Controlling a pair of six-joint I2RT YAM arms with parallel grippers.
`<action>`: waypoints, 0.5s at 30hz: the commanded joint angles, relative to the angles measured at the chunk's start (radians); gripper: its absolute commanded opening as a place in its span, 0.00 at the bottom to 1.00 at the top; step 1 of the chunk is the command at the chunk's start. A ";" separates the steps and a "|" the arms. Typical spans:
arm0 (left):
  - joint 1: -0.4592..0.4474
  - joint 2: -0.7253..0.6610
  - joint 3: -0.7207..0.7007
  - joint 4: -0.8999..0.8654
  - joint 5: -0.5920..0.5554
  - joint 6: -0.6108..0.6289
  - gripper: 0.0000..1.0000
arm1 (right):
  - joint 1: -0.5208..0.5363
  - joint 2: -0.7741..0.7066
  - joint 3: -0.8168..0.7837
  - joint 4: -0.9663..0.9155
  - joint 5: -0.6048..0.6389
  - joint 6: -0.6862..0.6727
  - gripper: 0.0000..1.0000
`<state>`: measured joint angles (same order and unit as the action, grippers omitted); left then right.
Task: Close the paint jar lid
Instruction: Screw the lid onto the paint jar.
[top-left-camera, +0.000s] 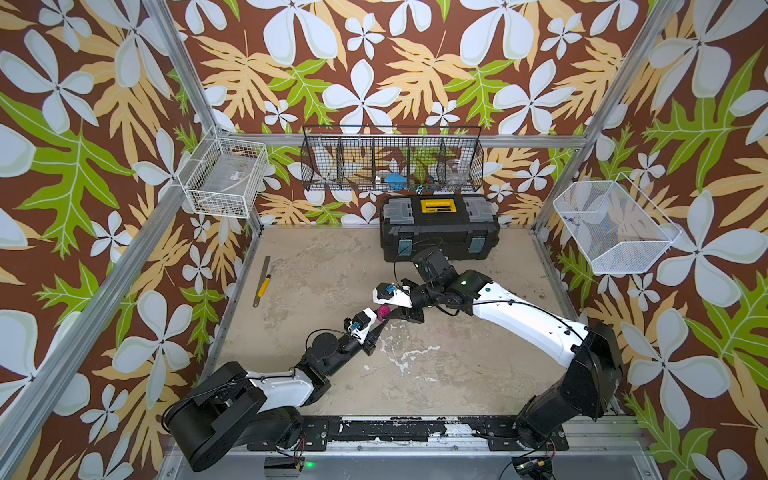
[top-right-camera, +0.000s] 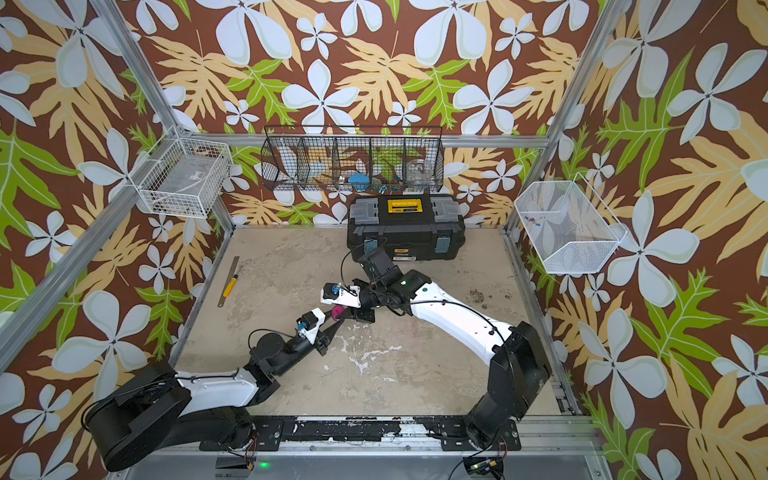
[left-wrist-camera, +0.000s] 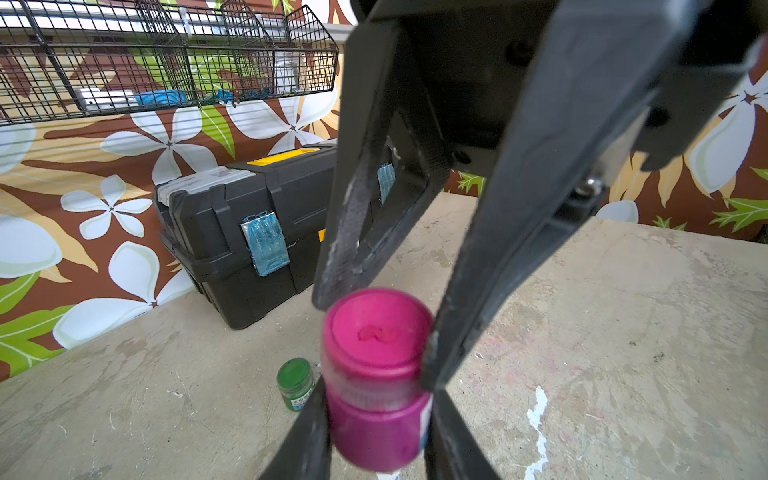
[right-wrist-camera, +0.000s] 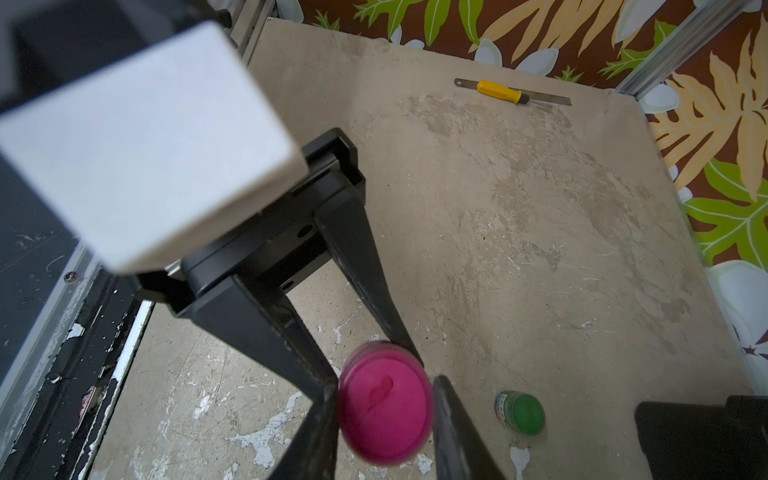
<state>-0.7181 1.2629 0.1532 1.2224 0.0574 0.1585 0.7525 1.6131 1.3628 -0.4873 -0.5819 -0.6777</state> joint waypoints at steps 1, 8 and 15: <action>-0.001 -0.001 0.003 0.021 0.008 0.001 0.04 | 0.008 0.004 0.001 -0.005 0.050 0.049 0.30; 0.000 -0.001 0.005 0.020 0.009 0.001 0.04 | 0.020 0.002 -0.007 0.053 0.100 0.241 0.17; -0.001 0.000 0.005 0.020 0.010 0.000 0.04 | 0.063 0.008 -0.001 0.066 0.229 0.449 0.10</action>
<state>-0.7181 1.2629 0.1532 1.1851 0.0414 0.1547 0.8036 1.6135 1.3556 -0.4709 -0.4324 -0.3695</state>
